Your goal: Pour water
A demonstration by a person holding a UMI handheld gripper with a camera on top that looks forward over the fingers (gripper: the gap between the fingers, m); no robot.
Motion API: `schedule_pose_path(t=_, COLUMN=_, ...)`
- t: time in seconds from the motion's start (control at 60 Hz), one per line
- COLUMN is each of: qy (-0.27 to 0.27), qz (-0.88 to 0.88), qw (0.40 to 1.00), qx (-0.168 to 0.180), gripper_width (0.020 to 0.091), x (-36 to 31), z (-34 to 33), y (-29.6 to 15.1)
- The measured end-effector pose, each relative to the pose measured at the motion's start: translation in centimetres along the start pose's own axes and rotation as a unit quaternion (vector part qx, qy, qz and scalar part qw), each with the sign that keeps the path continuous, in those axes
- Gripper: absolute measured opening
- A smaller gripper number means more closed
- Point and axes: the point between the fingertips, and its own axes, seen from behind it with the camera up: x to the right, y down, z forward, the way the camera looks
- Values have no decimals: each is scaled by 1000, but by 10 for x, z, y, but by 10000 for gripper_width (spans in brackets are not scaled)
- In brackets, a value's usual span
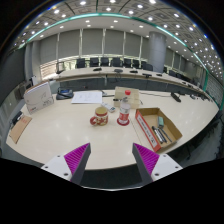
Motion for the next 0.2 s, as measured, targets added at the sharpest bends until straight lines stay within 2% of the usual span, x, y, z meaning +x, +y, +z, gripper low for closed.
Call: schedule_pose_path(t=0.2, qy=2, qz=-6, qw=1000, qx=12, gripper_width=859, x=-3, z=-19, y=1)
